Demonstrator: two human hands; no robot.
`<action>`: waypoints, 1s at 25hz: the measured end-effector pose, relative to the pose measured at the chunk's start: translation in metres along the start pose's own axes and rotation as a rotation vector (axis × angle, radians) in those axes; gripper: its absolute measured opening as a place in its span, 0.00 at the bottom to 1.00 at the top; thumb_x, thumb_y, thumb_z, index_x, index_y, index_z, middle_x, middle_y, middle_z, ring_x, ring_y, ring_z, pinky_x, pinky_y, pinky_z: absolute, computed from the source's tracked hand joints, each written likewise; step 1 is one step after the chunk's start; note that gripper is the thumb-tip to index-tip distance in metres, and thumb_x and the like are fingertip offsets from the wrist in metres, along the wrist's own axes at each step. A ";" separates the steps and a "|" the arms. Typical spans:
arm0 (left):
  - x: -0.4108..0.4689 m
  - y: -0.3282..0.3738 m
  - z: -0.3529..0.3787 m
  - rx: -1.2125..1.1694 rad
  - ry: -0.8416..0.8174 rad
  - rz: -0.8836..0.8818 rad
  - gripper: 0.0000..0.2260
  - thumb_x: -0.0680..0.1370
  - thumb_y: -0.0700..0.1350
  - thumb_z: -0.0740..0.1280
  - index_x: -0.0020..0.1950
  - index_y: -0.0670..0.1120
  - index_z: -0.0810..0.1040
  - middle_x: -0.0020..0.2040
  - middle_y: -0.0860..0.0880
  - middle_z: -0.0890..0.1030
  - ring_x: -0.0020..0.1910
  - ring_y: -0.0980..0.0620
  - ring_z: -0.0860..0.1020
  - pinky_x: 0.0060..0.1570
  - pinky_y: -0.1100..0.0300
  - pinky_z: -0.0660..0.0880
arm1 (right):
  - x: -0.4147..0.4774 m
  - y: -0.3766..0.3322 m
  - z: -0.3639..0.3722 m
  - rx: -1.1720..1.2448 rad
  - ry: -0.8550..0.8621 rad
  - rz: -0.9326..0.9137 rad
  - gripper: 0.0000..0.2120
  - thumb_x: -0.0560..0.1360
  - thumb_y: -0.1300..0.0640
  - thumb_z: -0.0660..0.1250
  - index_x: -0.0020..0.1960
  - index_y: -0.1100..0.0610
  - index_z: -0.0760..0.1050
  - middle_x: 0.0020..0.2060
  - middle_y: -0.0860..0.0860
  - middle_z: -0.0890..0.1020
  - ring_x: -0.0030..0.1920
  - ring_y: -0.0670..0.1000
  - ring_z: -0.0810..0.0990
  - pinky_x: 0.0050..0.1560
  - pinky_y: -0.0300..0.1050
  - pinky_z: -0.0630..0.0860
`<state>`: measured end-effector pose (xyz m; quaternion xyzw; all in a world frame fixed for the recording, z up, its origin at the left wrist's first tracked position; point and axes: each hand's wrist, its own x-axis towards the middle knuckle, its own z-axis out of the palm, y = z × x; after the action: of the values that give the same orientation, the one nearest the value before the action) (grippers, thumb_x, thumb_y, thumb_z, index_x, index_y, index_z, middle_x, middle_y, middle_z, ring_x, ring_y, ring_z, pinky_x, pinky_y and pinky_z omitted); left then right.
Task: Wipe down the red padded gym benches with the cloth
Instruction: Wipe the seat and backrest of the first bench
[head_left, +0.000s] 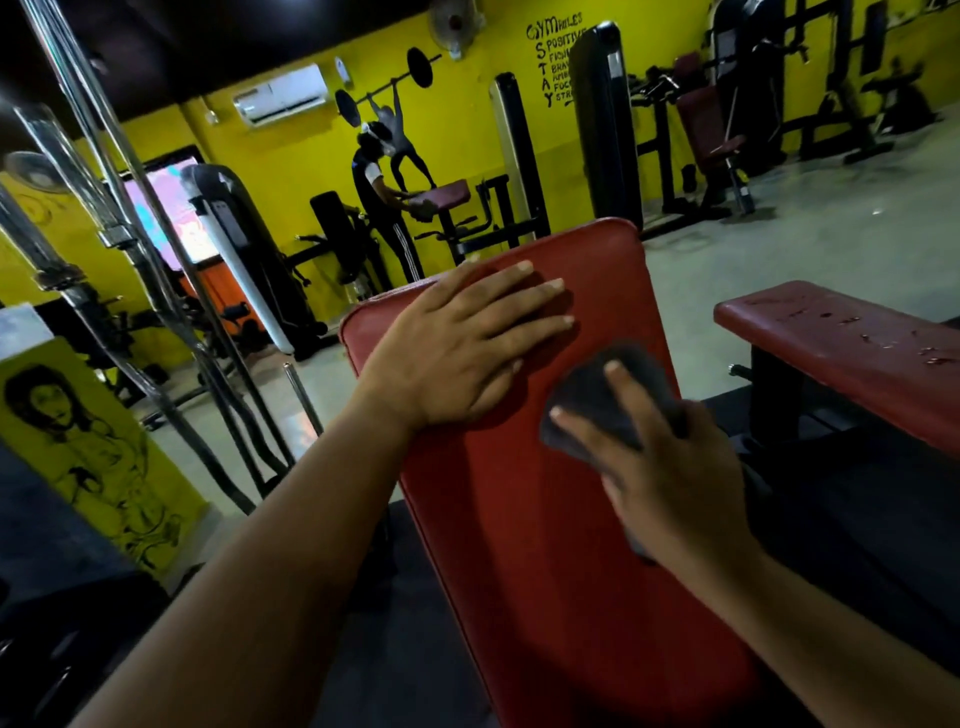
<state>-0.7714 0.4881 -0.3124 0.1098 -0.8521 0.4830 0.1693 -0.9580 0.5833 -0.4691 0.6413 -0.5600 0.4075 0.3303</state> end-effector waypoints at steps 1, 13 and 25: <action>0.002 0.006 0.004 -0.007 0.002 0.006 0.22 0.80 0.50 0.58 0.75 0.51 0.70 0.75 0.48 0.69 0.75 0.45 0.66 0.73 0.45 0.59 | 0.002 0.013 -0.002 -0.019 -0.003 0.053 0.30 0.68 0.58 0.72 0.68 0.43 0.73 0.71 0.56 0.67 0.49 0.66 0.72 0.37 0.55 0.78; -0.008 0.026 0.021 -0.057 0.064 -0.072 0.20 0.80 0.49 0.60 0.73 0.51 0.73 0.73 0.49 0.72 0.74 0.46 0.67 0.73 0.45 0.62 | -0.025 -0.076 -0.004 0.478 -0.093 0.688 0.40 0.68 0.59 0.75 0.72 0.34 0.63 0.77 0.53 0.50 0.70 0.63 0.61 0.61 0.49 0.67; -0.010 0.025 0.025 -0.051 0.104 -0.064 0.20 0.80 0.49 0.59 0.73 0.51 0.73 0.73 0.48 0.72 0.74 0.46 0.68 0.72 0.46 0.62 | -0.059 -0.158 0.020 0.116 -0.255 -0.097 0.21 0.75 0.54 0.57 0.65 0.40 0.74 0.74 0.50 0.63 0.47 0.61 0.76 0.38 0.53 0.74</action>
<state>-0.7761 0.4795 -0.3483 0.1072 -0.8502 0.4607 0.2313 -0.8013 0.6160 -0.5255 0.7322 -0.5412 0.3379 0.2385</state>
